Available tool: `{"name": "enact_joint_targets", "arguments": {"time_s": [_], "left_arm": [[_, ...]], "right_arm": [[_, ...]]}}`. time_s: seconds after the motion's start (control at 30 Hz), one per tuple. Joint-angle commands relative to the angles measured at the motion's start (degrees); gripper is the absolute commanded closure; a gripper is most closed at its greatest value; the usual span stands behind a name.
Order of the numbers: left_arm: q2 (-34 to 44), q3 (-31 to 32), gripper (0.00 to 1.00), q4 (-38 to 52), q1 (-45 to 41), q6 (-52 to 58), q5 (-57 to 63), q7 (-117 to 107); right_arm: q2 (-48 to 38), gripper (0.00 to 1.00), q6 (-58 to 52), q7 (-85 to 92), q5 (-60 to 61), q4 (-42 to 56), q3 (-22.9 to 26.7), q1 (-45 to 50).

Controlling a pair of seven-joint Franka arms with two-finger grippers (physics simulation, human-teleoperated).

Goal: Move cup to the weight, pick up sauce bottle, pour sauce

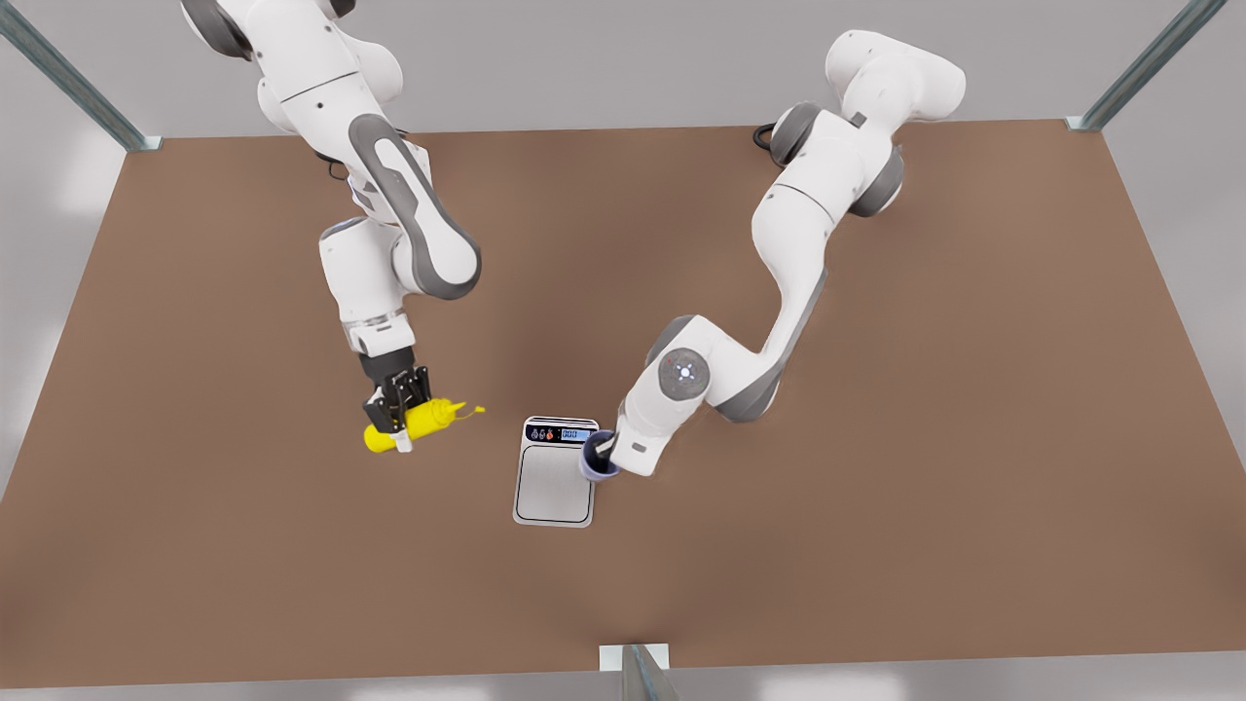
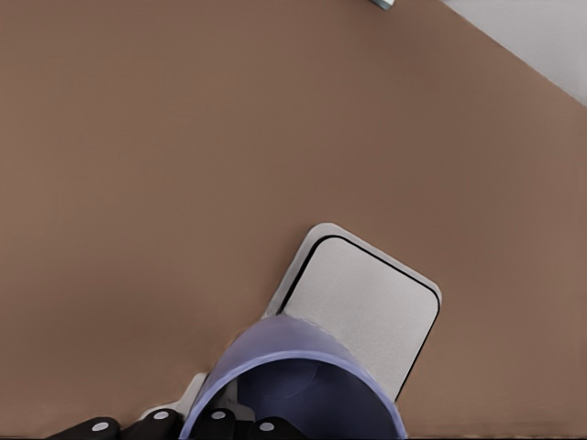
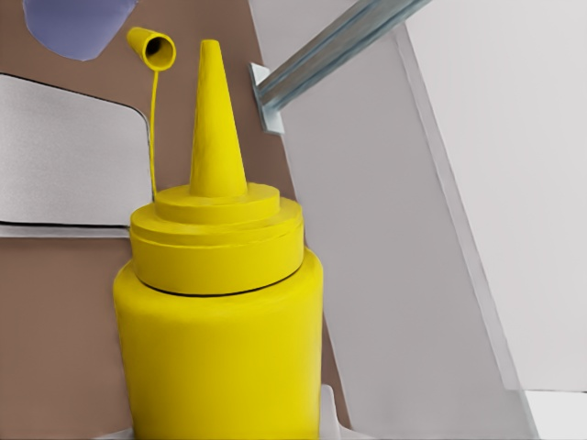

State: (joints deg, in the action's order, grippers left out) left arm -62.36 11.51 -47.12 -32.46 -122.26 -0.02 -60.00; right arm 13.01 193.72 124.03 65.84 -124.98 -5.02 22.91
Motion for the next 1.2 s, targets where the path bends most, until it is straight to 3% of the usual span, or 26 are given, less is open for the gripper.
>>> {"name": "enact_joint_targets", "arguments": {"time_s": [0.0,0.43,0.47,0.53,0.57,0.83,0.97,1.03,1.1,1.13,1.17], "left_arm": [[-0.1,0.1,0.79,0.1,-0.2,-0.3,-1.2,0.1],[-3.9,-0.1,0.79,0.9,-2.7,-11.1,-0.9,1.6],[-3.8,-0.1,0.71,0.8,-2.7,-11.0,-0.9,1.6],[-3.7,-0.2,0.16,0.7,-2.7,-10.5,-0.9,0.4],[-3.7,-0.3,0.00,0.6,-2.7,-10.5,-0.9,0.3],[-2.9,-0.6,0.00,0.7,-3.0,-8.7,-0.9,0.0],[0.0,-1.1,0.00,1.0,-2.9,-2.6,-0.9,-1.4],[6.9,-1.1,0.00,1.1,-1.2,7.8,-1.3,-2.7],[21.2,-0.5,0.00,1.0,19.4,32.3,-11.7,-1.8],[23.1,-1.4,0.00,1.0,26.3,39.6,-10.3,3.3],[23.3,-1.8,0.00,1.0,30.7,45.9,-0.5,19.6]], "right_arm": [[0.0,0.44,0.0,0.0,0.0,0.0,0.0,-0.1],[-1.5,0.44,-0.5,0.7,0.8,0.3,0.4,-2.8],[-1.5,0.44,-0.5,0.7,0.8,0.3,0.4,-2.7],[-1.5,0.44,-0.5,0.6,0.8,0.3,0.4,-2.6],[-1.5,0.44,-0.5,0.6,0.9,0.3,0.4,-2.6],[-1.7,0.44,0.0,0.4,1.0,0.0,0.4,-2.1],[-1.6,0.44,4.3,1.5,1.0,0.0,0.4,0.0],[0.2,0.44,6.6,2.4,1.1,1.1,0.4,2.2],[2.0,0.44,6.6,2.4,1.1,2.3,0.6,4.2],[2.7,0.44,6.6,3.0,1.3,2.9,0.7,5.1],[4.7,0.44,6.6,3.4,1.3,4.4,2.2,8.4]]}}
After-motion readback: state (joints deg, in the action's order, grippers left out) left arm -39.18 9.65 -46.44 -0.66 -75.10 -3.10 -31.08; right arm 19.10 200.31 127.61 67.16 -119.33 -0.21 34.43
